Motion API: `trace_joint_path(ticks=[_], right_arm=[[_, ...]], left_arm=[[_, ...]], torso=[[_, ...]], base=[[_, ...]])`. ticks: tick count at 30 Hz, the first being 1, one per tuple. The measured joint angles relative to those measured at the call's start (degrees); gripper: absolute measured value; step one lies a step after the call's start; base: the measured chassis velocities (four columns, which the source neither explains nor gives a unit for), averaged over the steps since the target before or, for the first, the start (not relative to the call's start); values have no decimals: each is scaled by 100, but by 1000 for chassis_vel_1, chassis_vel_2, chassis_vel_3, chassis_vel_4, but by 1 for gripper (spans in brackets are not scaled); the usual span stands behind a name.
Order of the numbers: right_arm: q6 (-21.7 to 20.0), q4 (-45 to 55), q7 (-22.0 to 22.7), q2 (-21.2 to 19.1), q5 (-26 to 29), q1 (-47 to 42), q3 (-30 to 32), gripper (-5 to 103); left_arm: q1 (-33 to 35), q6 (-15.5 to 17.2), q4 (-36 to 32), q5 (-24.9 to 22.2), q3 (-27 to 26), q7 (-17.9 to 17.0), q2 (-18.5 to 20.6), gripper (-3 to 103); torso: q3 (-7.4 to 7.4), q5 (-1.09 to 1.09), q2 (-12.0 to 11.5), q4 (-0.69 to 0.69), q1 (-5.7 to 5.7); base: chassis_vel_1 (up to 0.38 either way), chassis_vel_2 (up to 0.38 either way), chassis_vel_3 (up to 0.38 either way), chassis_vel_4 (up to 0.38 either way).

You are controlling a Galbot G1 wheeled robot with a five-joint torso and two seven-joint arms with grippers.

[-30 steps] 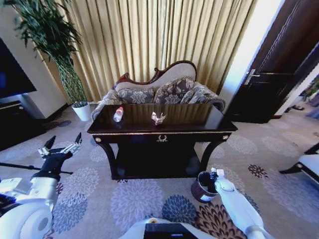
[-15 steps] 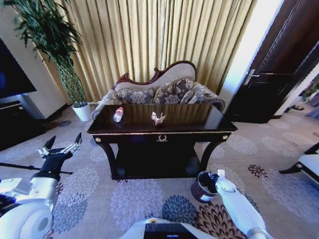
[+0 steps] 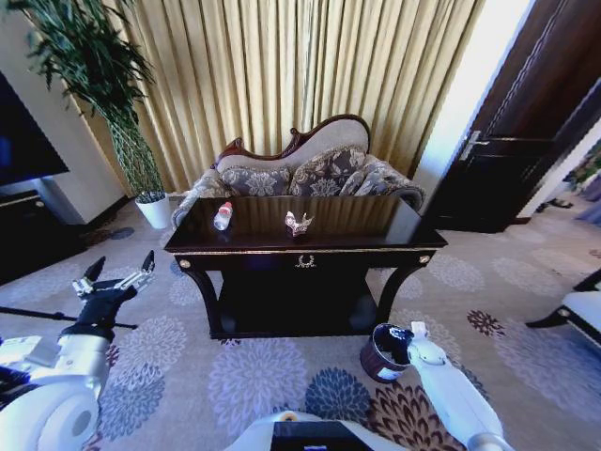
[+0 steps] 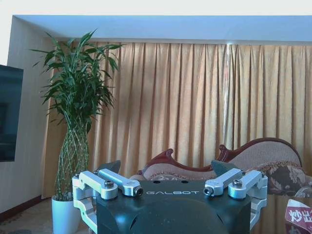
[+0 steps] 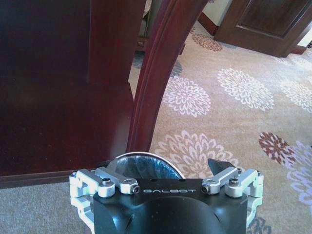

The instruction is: Move to the front of the table and place the trash on the table into the trash bin.

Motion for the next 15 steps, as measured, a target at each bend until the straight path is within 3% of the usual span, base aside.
trace_joint_path(ticks=[6,12,15], right_arm=[[-3,384,46,-51,107,-193,24,100],[-90,1907,314,-369,429,-598,115,100],[-240,3209,406,-648,1095,-864,329,100]], left_arm=[[-2,0,0,-1,0,0,2,100],[-3,0,0,-2,11,1,-6,100],[-19,2,0,-2,34,1,-14,100]], torso=[[0,2,0,-1,0],[0,0,0,0,0],[0,0,0,1,0]], base=[[0,0,0,0],[0,0,0,0],[0,0,0,0]])
